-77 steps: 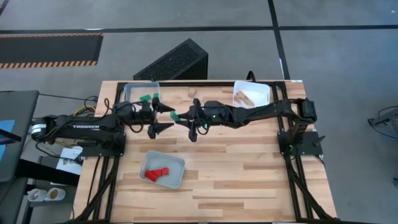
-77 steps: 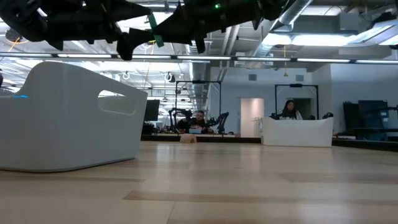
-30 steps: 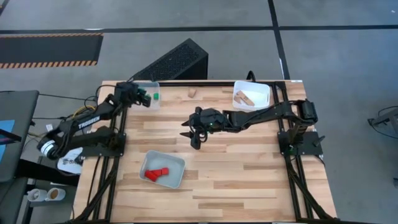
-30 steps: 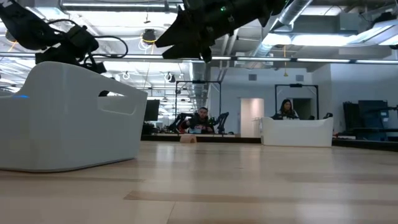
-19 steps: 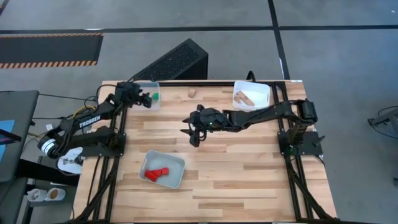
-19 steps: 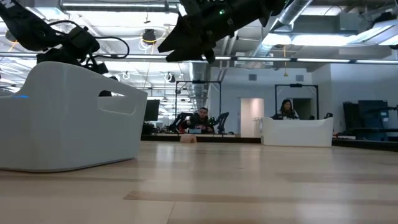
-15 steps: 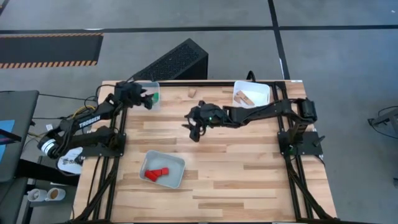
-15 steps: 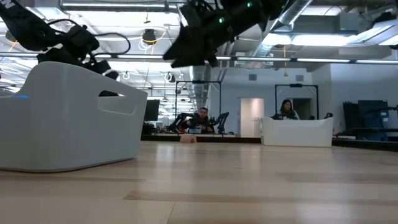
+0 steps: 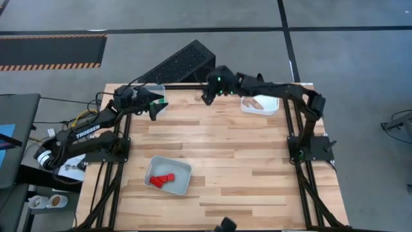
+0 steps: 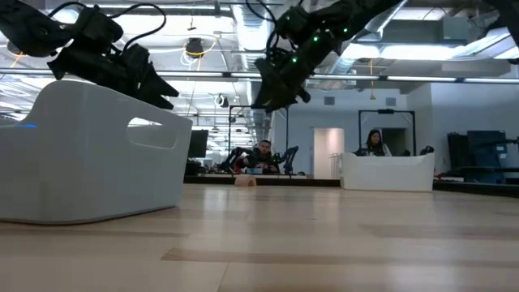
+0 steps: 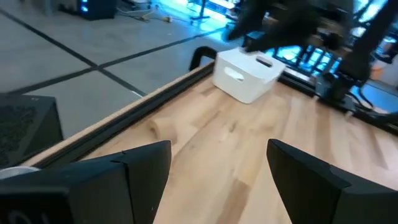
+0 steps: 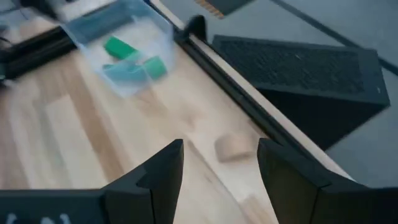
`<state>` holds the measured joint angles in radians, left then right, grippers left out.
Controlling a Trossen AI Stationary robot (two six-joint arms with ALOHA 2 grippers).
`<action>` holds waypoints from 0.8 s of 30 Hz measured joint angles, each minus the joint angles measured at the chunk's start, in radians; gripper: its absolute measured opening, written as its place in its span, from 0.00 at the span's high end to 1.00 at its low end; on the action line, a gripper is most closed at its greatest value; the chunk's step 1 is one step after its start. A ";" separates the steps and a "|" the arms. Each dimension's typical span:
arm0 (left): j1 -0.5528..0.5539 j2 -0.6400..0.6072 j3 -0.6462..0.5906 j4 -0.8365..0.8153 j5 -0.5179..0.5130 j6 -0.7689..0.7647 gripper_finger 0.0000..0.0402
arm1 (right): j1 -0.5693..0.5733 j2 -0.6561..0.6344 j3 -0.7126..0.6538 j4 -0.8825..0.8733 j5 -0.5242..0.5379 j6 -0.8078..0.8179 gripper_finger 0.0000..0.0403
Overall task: Sort & place blocks by color
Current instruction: Put the brown block into the white bin
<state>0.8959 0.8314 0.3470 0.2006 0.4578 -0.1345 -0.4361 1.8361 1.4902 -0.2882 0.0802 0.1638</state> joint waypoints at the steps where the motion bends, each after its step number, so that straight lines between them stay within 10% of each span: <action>1: -0.008 -0.001 0.000 -0.002 0.001 -0.002 0.37 | -0.019 0.005 0.018 -0.030 -0.012 -0.002 0.44; 13: -0.083 0.025 0.004 0.041 -0.170 -0.051 0.37 | -0.121 0.040 0.099 -0.157 -0.081 -0.054 0.44; 24: -0.171 0.408 0.331 -0.108 -0.324 0.042 0.37 | -0.051 -0.195 0.101 -0.287 0.119 -0.112 0.56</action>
<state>0.7251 1.2392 0.6784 0.0930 0.1336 -0.0928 -0.4866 1.6410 1.5917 -0.5757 0.1994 0.0519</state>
